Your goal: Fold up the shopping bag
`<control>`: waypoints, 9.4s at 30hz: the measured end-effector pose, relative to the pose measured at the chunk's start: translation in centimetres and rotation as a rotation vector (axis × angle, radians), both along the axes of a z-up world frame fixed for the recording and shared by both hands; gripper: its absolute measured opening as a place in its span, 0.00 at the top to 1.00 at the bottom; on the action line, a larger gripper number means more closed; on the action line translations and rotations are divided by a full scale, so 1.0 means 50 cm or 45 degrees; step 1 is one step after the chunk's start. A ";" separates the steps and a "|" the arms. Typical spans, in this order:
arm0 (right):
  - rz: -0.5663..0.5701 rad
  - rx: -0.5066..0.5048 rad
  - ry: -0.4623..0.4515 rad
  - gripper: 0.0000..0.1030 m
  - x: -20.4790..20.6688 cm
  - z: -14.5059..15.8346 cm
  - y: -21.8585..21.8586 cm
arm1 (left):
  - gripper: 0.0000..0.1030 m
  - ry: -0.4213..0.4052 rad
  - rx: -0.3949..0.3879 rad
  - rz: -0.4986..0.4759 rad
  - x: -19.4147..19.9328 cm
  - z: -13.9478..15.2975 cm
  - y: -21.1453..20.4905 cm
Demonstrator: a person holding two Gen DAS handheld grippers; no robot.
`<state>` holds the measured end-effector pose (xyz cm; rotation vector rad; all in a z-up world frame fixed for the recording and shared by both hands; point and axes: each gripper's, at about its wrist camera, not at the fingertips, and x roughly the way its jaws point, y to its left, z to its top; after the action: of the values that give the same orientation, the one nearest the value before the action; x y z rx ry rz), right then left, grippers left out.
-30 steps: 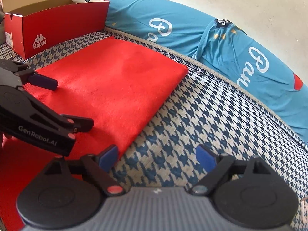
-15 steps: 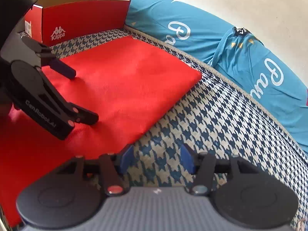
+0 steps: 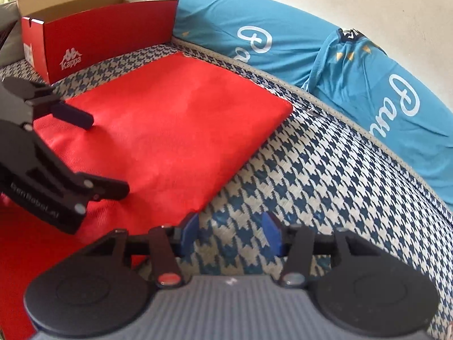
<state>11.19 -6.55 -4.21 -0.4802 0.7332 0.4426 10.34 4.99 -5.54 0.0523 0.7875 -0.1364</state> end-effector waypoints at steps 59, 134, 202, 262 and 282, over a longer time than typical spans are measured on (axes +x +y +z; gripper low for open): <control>-0.168 0.112 -0.059 0.44 0.148 -0.023 -0.001 | 0.00 0.022 -0.016 0.036 0.007 0.000 -0.002; -0.290 0.257 -0.119 0.38 0.292 -0.040 -0.022 | 0.00 -0.056 -0.011 0.233 0.188 -0.024 0.021; 0.094 0.269 0.077 0.48 0.221 -0.027 0.078 | 0.00 -0.060 -0.126 0.351 0.328 0.003 0.082; 0.074 0.234 0.129 0.46 0.086 -0.025 0.109 | 0.00 0.089 -0.099 0.064 0.175 0.000 0.122; 0.016 0.219 0.154 0.30 0.087 -0.034 0.090 | 0.00 0.030 0.015 0.023 0.132 -0.006 0.135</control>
<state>15.51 -2.05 -5.91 -0.2990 0.8009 0.5451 16.92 11.72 -5.84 0.0551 0.8124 -0.1152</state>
